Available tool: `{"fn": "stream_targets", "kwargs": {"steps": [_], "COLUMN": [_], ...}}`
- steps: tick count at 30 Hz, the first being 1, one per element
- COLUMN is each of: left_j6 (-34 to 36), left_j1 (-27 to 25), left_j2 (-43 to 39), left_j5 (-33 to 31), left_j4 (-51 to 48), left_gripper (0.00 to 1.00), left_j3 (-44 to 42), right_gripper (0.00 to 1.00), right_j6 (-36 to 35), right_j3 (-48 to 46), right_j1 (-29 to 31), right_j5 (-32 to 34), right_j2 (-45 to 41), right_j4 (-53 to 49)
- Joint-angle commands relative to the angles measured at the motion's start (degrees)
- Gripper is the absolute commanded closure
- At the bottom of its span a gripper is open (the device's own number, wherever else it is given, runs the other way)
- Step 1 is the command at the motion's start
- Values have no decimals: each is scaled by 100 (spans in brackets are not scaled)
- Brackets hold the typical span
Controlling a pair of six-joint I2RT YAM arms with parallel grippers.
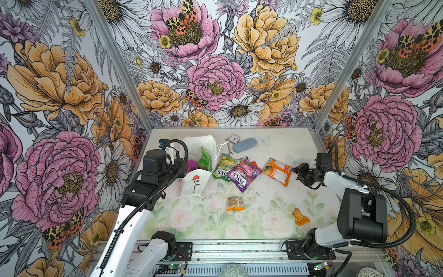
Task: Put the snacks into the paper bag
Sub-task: 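Open the right gripper and raise it out of the paper bag, then move the right gripper to the orange Fox's Fruits bag and close on it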
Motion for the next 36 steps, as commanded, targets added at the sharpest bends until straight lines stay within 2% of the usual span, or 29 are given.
{"fn": "stream_targets", "kwargs": {"steps": [1,11,16,21,29,36], "left_j6": [119,102,92,95,93,80], "left_j1": [65,295,367,375,406,434], "left_j2": [18,60,42,42,16,23], "left_j5": [-97,44,70,61,80,167], "left_j4": [342,341,342,342,343,347], "left_gripper": [100,100,100,100,100,100], "left_j3": [28,52,50,53,53,61], "right_gripper": [45,45,48,58,81,91], "right_j6": [148,436,524,673,780,818], "right_j3": [-77,-238,-263,-306,-342,-524], "right_j1": [-17,118,250,380,428,524], "right_j5": [-311,-515,-536,-598,-653,-650], "right_j2": [170,868,1167,1353,1301,864], "right_j4": [684,1264,1491,1709,1806,1754]}}
